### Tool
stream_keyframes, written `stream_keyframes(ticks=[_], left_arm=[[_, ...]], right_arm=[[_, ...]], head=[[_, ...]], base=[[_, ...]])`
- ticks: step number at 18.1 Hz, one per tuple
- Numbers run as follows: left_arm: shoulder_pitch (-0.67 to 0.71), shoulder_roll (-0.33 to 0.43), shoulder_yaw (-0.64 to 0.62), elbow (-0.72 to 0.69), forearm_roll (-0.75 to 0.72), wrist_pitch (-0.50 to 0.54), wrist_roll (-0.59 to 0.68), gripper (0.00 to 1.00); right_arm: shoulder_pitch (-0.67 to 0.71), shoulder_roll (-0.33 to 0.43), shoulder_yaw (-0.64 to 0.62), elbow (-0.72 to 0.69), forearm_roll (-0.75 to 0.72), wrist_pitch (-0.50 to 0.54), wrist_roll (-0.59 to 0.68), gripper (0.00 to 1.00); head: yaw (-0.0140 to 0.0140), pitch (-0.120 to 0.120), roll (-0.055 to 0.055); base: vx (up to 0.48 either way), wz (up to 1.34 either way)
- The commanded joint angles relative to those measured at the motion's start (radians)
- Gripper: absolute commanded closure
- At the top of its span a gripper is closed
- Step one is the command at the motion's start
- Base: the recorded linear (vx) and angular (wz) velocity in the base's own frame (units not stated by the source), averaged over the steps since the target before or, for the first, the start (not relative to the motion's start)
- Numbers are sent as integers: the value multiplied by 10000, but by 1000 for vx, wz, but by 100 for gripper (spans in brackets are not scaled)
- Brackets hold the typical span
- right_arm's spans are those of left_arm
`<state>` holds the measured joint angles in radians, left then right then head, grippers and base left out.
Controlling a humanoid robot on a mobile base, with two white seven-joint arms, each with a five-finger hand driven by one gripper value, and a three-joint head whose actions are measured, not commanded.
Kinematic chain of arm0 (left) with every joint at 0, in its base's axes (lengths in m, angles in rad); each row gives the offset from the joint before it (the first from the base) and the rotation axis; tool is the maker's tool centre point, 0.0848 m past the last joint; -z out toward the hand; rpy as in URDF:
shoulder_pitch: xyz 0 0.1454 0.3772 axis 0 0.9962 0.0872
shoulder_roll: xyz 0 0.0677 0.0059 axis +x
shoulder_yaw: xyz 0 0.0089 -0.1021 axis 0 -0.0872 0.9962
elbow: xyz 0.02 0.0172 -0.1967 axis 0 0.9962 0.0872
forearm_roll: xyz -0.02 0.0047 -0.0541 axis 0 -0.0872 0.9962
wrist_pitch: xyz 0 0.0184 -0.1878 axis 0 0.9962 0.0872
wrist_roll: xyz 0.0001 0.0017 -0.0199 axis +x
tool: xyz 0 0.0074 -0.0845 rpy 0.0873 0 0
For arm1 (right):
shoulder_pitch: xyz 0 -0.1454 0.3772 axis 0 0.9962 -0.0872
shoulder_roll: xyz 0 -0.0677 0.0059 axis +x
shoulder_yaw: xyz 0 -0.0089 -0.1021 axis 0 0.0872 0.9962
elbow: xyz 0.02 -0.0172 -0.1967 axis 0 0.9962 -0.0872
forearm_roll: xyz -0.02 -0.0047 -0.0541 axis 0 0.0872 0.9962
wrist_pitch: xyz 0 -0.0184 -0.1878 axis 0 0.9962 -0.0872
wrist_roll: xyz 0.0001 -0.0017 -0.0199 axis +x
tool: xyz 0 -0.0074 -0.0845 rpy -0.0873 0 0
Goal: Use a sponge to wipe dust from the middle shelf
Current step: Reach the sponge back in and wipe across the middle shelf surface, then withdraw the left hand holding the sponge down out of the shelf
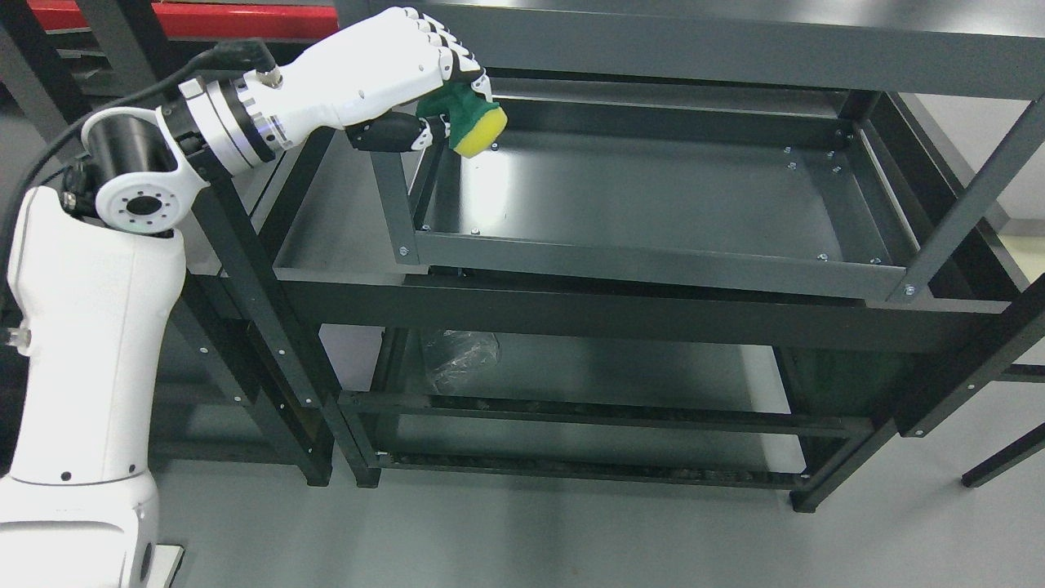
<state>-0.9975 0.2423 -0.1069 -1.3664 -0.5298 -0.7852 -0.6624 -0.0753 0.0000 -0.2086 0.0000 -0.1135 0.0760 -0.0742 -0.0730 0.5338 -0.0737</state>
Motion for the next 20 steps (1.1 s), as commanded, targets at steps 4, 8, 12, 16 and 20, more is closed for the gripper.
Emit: stream_keyframes(ticks=[4,8,12,16,20], left_arm=[[2058,-2249,-1796,529,2168,-2,3038,100],[3664,-2249,-3466,2265,4752,1159,6235,99],[6013,-2249,-3306,1840,5421,1563,6958,99],[7502,-2249,-1128,63,5421,1669,7467,99],[7766,-2249,528,-1670,5421,4466,7697,100]], right_arm=[[1,-175,0,-175,0,7,6,0],[1,-175,0,-175,0,7,6,0],[1,-175,0,-175,0,7,6,0],[1,-175,0,-175,0,7,6,0],[1,-175,0,-175,0,7,6,0]], head=[[0,0,0],[0,0,0],[0,0,0],[0,0,0],[0,0,0]], base=[[0,0],[0,0],[0,0],[0,0],[0,0]])
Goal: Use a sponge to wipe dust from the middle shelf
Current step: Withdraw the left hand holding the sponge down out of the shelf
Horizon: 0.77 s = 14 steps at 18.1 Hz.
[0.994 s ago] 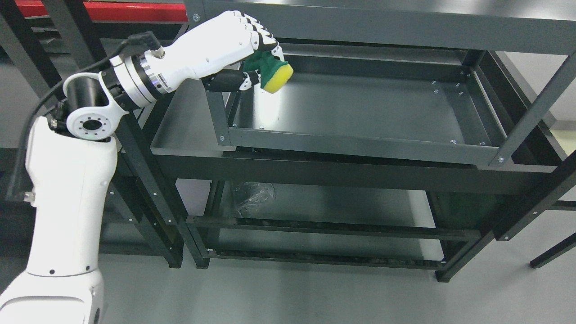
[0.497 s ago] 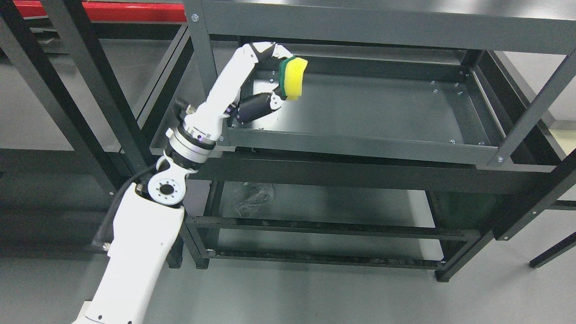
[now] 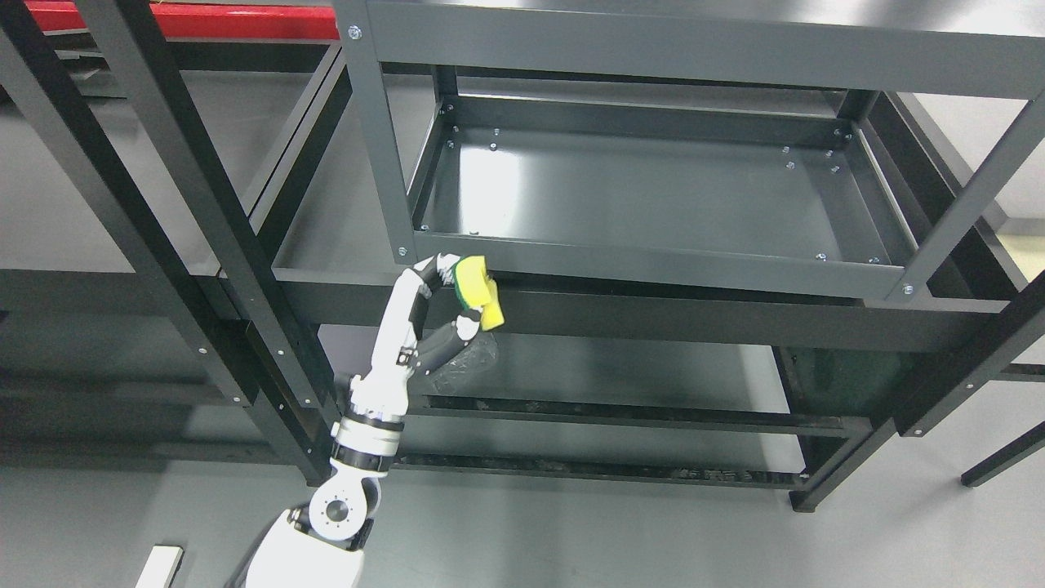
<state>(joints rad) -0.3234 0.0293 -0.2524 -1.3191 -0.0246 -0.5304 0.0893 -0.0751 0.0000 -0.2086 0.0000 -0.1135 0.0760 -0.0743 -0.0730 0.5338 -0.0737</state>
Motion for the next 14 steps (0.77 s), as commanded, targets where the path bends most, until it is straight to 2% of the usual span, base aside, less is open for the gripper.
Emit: stream_keyframes(ticks=[1,3,5,8,14], left_arm=[[995,-119,2048,-2848,369,2947,196,100],[1010,-119,1759,-4045,369,4149,181,99],[1086,-119,1299,-4158,369,3986,181,98],[1622,-119,1205,-4296,369,2868,181,98],[2344,-119,1695,-4389,369,2482,150,99]], right_arm=[[0,-175,0,-175,0,7,6,0],[0,-175,0,-175,0,7,6,0],[0,-175,0,-175,0,7,6,0],[0,-175,0,-175,0,7,6,0],[0,-175,0,-175,0,7,6,0]], head=[[0,0,0],[0,0,0],[0,0,0],[0,0,0],[0,0,0]], base=[[0,0],[0,0],[0,0],[0,0],[0,0]])
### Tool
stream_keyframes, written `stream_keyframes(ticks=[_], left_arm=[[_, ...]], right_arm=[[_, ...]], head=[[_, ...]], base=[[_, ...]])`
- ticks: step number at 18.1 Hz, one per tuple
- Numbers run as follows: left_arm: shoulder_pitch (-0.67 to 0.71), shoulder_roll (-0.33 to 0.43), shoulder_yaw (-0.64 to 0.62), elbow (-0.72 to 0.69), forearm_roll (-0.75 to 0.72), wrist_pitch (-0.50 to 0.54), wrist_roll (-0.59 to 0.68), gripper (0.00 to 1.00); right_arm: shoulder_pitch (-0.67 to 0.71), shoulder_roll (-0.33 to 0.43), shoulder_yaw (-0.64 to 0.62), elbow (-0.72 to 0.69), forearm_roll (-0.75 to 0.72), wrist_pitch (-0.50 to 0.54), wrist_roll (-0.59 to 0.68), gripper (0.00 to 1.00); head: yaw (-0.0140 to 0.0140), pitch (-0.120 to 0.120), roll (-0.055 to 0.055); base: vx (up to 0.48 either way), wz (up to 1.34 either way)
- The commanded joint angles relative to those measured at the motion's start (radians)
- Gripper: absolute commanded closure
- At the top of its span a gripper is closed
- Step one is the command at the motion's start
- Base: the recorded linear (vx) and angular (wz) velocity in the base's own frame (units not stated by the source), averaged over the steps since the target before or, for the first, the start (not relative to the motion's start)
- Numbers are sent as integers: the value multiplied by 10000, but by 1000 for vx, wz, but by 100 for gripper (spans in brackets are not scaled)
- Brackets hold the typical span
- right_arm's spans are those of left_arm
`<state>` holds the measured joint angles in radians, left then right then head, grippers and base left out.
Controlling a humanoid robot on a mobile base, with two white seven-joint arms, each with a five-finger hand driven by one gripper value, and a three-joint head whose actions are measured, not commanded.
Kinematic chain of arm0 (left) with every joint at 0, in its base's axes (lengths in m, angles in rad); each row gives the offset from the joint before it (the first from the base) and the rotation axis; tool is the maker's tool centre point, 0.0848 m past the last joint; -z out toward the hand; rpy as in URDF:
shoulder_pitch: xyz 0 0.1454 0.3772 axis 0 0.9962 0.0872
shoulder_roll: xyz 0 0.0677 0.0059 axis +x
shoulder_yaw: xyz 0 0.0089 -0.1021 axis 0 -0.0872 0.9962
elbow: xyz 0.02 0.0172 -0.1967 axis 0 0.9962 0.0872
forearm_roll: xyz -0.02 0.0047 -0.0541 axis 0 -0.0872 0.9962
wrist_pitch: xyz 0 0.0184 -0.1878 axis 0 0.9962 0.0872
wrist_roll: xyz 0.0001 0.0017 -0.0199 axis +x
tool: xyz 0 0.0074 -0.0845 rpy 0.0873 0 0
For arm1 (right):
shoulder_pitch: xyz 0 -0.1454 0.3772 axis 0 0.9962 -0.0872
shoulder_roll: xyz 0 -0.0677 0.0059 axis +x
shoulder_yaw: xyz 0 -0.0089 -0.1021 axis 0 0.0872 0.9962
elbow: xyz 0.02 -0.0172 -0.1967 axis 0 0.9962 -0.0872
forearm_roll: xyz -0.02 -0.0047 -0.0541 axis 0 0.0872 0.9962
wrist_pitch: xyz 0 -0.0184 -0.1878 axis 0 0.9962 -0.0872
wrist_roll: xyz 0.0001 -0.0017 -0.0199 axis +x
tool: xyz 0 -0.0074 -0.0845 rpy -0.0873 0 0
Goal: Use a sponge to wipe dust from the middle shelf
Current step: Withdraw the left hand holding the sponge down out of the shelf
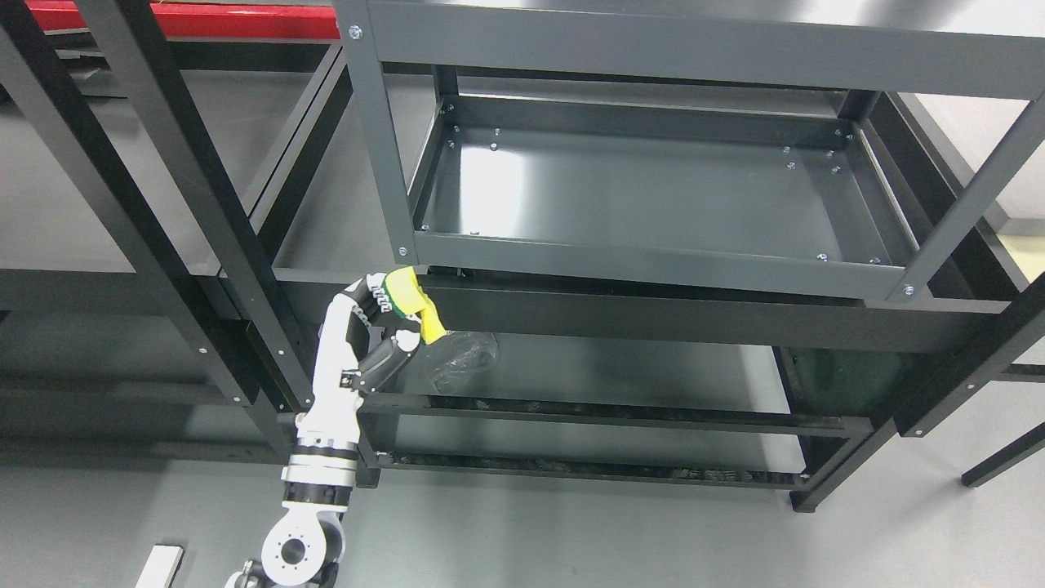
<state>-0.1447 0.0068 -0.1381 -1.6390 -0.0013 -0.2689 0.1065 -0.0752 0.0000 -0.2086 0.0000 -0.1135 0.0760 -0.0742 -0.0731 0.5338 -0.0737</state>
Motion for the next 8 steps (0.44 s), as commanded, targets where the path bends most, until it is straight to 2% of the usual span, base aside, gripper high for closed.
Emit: stream_keyframes(ticks=[1,8], left_arm=[[603,106,628,-1189,136,-119,-37,99],[665,106,660,-1113,136,-11,-52,99]], right_arm=[[0,-175,0,-175,0,7,6,0],[0,-175,0,-175,0,7,6,0]], head=[[0,0,0],[0,0,0]], base=[[0,0],[-1,-2]])
